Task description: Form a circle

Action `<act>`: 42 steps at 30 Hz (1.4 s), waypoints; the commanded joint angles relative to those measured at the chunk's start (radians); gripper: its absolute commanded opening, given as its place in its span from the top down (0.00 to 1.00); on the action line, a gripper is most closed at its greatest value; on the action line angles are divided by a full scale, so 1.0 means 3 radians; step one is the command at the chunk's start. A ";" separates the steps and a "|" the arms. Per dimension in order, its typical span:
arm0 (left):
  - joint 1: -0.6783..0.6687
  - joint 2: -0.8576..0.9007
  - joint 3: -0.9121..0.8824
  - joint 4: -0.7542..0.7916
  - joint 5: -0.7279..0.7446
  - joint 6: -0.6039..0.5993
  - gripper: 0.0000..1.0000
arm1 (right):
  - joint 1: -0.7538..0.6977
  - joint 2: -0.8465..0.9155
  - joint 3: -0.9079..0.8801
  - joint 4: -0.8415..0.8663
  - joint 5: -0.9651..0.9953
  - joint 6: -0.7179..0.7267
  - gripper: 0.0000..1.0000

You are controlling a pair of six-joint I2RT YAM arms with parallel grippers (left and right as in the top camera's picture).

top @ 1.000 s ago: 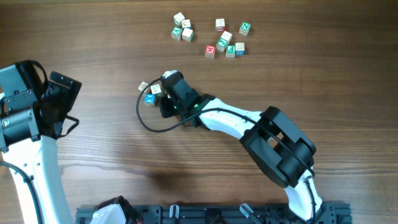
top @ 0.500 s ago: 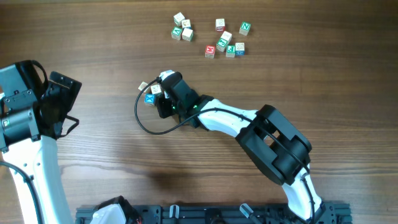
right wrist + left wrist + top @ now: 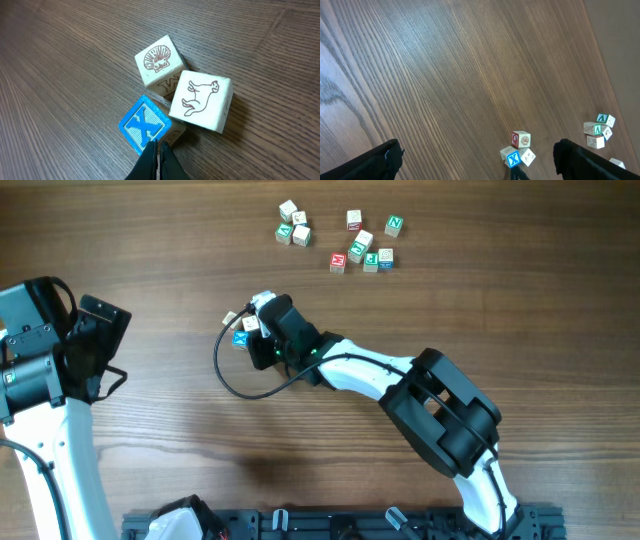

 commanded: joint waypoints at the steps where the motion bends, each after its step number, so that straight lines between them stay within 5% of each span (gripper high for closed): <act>1: -0.0013 0.0014 -0.0015 -0.0001 0.0017 0.0041 0.00 | 0.0003 0.0065 -0.0018 0.0025 -0.0072 -0.0075 0.96; 42: -0.0014 0.0014 -0.0015 -0.0001 0.0017 0.0041 0.00 | 0.0003 0.0086 -0.0017 0.0074 0.0108 -0.0158 0.96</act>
